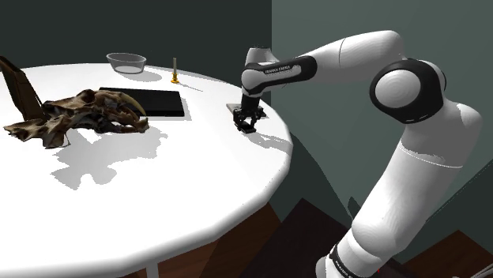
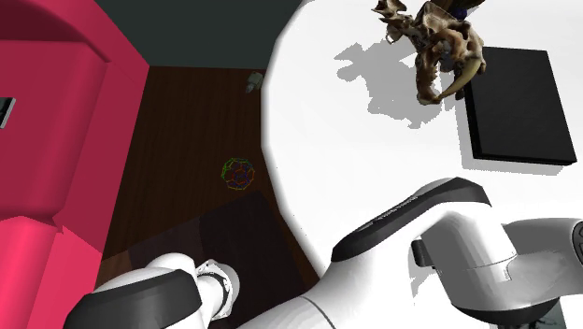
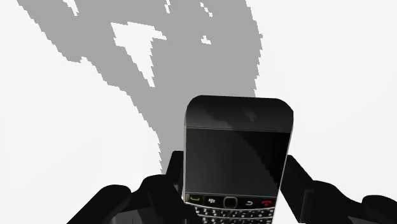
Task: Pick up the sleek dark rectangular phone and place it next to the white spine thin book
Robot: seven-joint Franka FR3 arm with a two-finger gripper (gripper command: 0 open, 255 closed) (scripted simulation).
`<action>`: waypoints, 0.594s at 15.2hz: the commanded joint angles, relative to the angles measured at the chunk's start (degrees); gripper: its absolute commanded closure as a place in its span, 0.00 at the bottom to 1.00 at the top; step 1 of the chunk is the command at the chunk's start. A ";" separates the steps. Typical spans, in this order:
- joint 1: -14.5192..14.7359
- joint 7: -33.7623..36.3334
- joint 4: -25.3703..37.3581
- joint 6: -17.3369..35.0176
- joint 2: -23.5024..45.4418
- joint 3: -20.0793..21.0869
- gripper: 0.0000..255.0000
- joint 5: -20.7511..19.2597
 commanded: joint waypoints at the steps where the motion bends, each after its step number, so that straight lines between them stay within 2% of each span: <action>1: 0.00 0.03 -0.22 0.27 0.01 0.00 1.00 -0.02; 6: 0.00 0.03 -0.22 0.27 0.01 0.00 1.00 -0.02; 7: 0.00 0.03 -0.22 0.27 0.01 0.00 0.00 -0.02; 9: 0.00 0.03 -0.22 0.27 0.01 0.00 0.00 -0.02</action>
